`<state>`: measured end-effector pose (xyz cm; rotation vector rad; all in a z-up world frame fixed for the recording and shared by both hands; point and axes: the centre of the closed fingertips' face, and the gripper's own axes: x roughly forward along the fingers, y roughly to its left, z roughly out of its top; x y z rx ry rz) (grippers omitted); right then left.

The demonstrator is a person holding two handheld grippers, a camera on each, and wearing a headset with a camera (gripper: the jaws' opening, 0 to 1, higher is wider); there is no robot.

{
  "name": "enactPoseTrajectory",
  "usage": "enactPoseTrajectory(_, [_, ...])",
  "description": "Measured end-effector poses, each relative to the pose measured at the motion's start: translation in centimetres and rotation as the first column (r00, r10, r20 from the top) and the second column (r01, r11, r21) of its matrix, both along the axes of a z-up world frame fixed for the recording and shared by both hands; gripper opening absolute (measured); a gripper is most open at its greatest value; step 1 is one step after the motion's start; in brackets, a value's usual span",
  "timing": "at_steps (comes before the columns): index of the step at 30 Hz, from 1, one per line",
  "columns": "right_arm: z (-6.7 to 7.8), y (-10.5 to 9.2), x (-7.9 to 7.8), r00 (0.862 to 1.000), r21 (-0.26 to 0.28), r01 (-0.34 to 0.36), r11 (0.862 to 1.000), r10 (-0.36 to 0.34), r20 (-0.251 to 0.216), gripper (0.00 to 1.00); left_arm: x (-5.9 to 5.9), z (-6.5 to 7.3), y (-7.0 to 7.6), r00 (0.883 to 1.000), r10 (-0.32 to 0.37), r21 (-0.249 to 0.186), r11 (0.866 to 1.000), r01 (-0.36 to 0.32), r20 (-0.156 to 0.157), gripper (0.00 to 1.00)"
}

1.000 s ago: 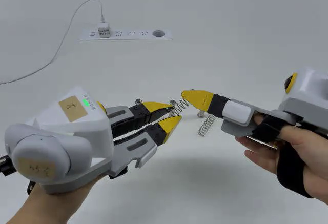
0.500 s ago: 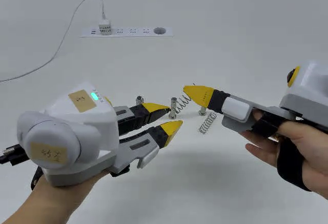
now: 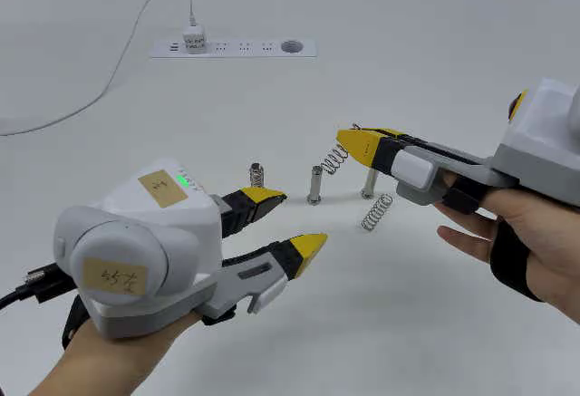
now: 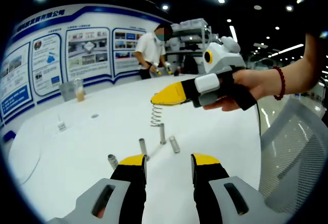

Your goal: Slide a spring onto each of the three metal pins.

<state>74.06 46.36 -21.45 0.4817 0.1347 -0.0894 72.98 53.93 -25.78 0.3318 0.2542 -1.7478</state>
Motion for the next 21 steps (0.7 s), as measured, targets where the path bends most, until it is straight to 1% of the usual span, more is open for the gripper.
enactPoseTrajectory(3, [-0.3, 0.0, 0.4, 1.000, -0.036, -0.009, 0.999, 0.009, -0.012, 0.12, 0.1, -0.3, 0.2, 1.000, 0.009, 0.014, 1.000, -0.008, -0.009, 0.39])
enactPoseTrajectory(7, [-0.7, -0.4, 0.8, 1.000, -0.082, 0.001, 0.997, -0.003, -0.030, 0.12, 0.2, -0.3, 0.3, 1.000, 0.016, 0.016, 1.000, -0.016, -0.017, 0.43])
enactPoseTrajectory(12, [-1.1, -0.9, 1.3, 0.999, -0.117, 0.013, 0.993, -0.018, -0.041, 0.12, 0.2, -0.5, 0.3, 1.000, 0.022, 0.020, 1.000, -0.021, -0.021, 0.50])
enactPoseTrajectory(13, [-1.3, -1.1, 1.4, 0.999, -0.133, 0.014, 0.991, -0.021, -0.050, 0.12, 0.2, -0.5, 0.3, 0.999, 0.024, 0.019, 1.000, -0.024, -0.025, 0.52])
enactPoseTrajectory(17, [-1.7, -1.3, 1.7, 0.997, -0.165, 0.013, 0.986, -0.025, -0.069, 0.12, 0.2, -0.7, 0.3, 0.999, 0.031, 0.023, 0.999, -0.031, -0.023, 0.56])
enactPoseTrajectory(21, [-2.1, -1.5, 2.1, 0.997, -0.177, 0.014, 0.984, -0.028, -0.077, 0.12, 0.5, -0.8, 0.3, 0.999, 0.045, 0.027, 0.999, -0.044, -0.029, 0.59])
